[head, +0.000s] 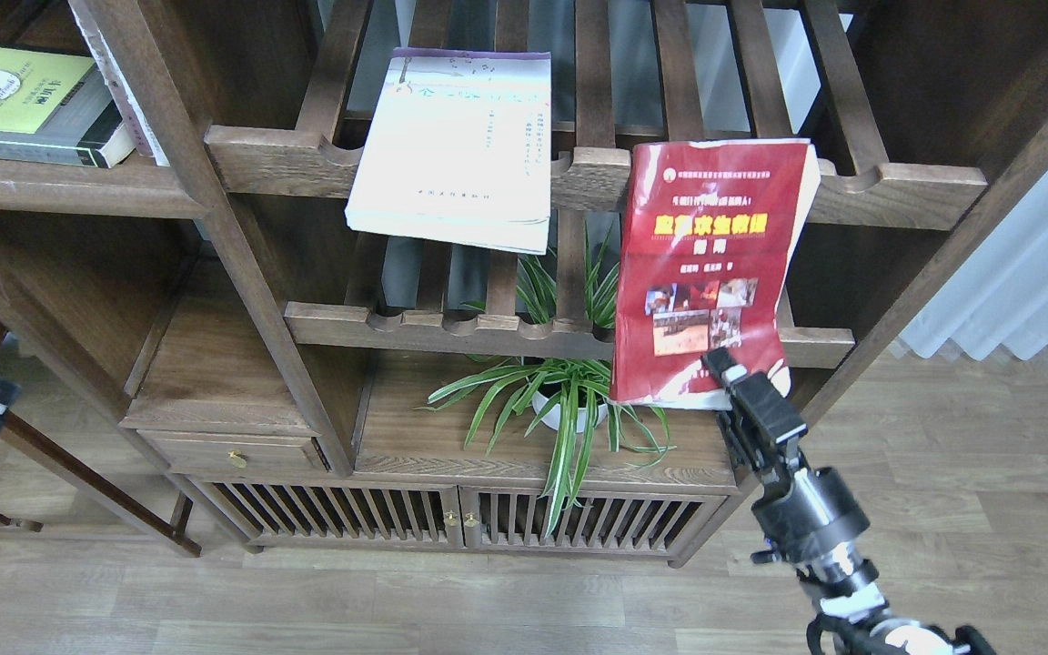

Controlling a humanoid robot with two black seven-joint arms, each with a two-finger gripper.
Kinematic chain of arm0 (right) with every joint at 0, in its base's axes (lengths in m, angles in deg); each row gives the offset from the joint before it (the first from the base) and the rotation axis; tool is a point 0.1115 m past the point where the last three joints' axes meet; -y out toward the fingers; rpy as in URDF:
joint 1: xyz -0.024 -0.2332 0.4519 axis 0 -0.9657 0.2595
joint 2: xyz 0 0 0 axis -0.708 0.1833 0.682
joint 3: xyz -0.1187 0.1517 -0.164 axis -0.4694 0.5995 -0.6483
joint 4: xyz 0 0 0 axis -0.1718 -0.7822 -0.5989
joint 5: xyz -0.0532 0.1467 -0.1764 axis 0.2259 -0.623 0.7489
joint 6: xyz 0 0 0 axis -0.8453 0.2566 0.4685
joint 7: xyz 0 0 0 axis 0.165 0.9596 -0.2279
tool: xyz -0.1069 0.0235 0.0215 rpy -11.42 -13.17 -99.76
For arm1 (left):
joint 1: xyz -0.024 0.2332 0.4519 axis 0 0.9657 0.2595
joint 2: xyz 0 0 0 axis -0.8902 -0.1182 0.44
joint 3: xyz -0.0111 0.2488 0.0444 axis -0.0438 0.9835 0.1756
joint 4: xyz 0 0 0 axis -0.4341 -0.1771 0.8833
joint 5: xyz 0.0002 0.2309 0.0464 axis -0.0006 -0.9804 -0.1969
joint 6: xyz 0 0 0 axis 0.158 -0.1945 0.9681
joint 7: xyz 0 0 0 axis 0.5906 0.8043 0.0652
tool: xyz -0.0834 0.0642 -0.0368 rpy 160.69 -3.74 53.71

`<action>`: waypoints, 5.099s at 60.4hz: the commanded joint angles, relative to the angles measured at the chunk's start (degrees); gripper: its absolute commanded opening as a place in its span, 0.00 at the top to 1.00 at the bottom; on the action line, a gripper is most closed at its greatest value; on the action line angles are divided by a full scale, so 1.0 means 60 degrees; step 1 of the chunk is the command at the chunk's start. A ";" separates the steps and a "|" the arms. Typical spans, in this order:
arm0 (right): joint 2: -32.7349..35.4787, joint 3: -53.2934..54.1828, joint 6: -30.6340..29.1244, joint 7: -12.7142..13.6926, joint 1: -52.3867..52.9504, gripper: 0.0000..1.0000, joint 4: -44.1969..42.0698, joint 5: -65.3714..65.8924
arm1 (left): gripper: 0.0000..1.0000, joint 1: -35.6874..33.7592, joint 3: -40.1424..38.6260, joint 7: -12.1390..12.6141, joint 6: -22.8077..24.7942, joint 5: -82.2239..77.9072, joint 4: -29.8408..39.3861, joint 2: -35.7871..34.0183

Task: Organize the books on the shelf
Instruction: 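Grasp the red book with the right gripper and pull it down, then grasp the red book with the left gripper from the right gripper, then carry the red book with the left gripper to the far shelf section, then stand the red book on the far shelf and withdraw the left gripper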

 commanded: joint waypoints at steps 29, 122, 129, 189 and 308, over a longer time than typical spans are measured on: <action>-0.0184 -0.1049 -0.0006 0.0042 -0.1404 0.96 -0.0129 0.0024 | 0.00 -0.0138 0.2071 0.0058 0.0000 0.1883 -0.0425 0.0443; -0.1152 -0.3906 -0.0006 0.1023 0.0281 0.95 -0.2663 0.0083 | 0.85 -0.0943 0.9031 -0.0542 0.0000 0.4506 -0.0191 0.2538; -0.1152 -0.3891 -0.0006 0.1023 0.0266 0.94 -0.2663 0.0083 | 0.93 -0.0987 0.9002 -0.0601 0.0000 0.4579 -0.0177 0.2523; -0.1152 -0.4052 -0.0006 0.1125 0.0325 0.17 -0.3191 0.0918 | 0.93 0.0697 0.2631 -0.0381 0.0000 0.4462 0.3207 -0.3629; -0.1152 -0.3862 -0.0006 0.1067 0.0310 0.17 -0.3161 0.0874 | 0.09 -1.0685 0.3684 0.0688 0.0000 -0.1925 -0.2697 -0.2384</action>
